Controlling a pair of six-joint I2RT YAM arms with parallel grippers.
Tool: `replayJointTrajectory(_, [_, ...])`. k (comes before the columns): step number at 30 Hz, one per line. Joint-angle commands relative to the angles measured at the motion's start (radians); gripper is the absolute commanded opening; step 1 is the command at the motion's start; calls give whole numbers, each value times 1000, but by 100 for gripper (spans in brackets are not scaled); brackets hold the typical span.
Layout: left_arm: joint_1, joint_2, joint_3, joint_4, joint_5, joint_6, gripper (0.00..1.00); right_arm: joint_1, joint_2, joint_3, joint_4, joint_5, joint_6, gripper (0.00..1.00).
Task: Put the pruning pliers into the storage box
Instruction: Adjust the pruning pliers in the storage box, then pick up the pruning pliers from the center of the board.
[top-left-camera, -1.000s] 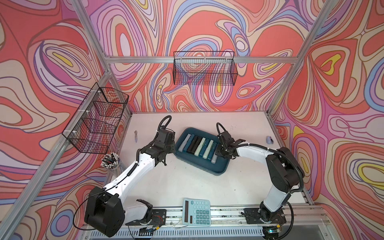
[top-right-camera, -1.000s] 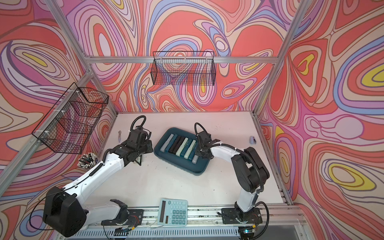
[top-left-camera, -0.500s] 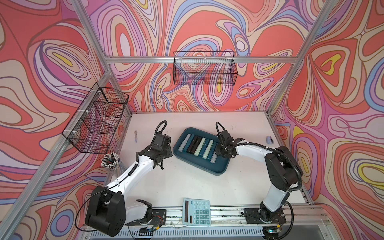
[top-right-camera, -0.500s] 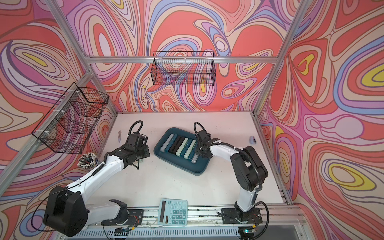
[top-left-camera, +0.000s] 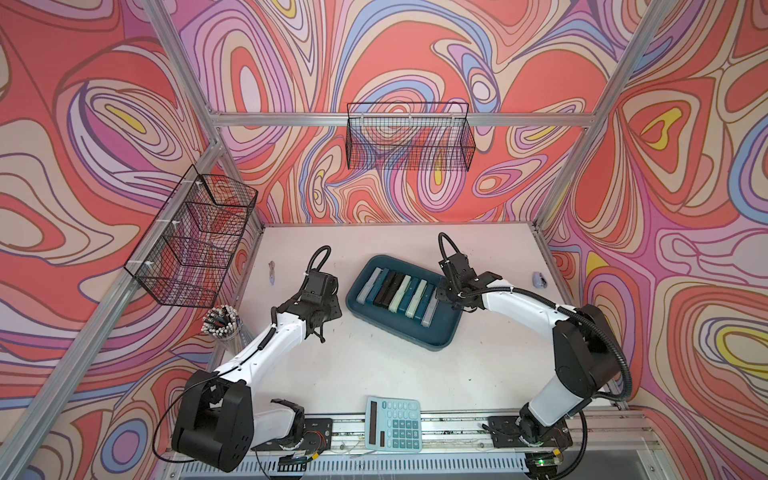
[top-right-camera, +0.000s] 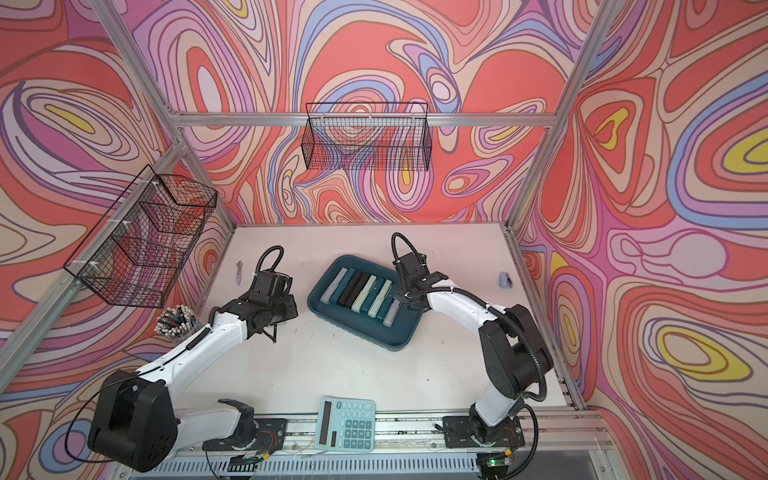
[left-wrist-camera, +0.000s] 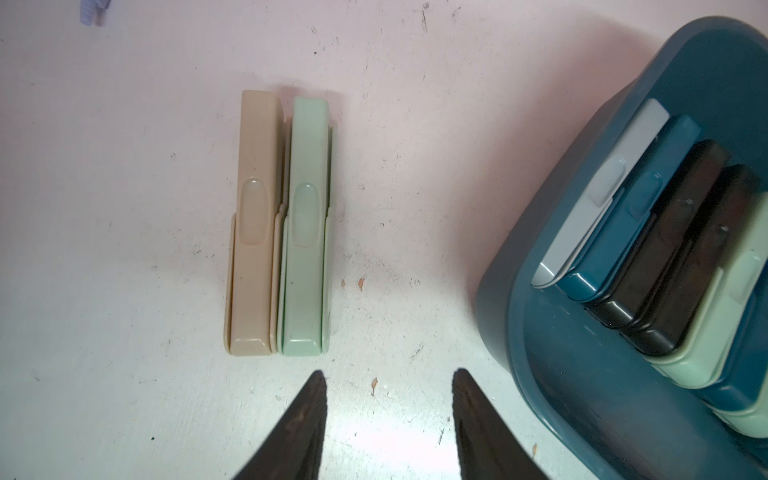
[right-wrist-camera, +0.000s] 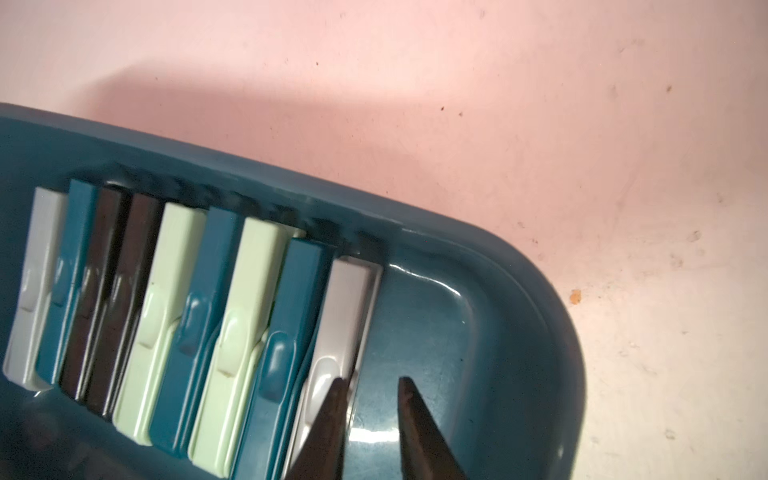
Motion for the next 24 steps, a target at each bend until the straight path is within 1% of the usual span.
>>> replayJointTrajectory(1, [10,10,-11,-31,-9,-20,53,-3,-42,2,23,38,-14,25])
replayJointTrajectory(12, [25,14,-65,-58,-30,-46,57,-52,-122,-17,57,18,-35,27])
replayJointTrajectory(17, [51,10,-94,-54,-23,-49,61,-94,-164,-46,85,3,-41,28])
replayJointTrajectory(21, [62,14,-97,-51,-16,-41,64,-121,-191,-66,98,2,-47,28])
replayJointTrajectory(24, [67,28,-87,-46,-10,-31,64,-149,-198,-79,107,-21,-44,28])
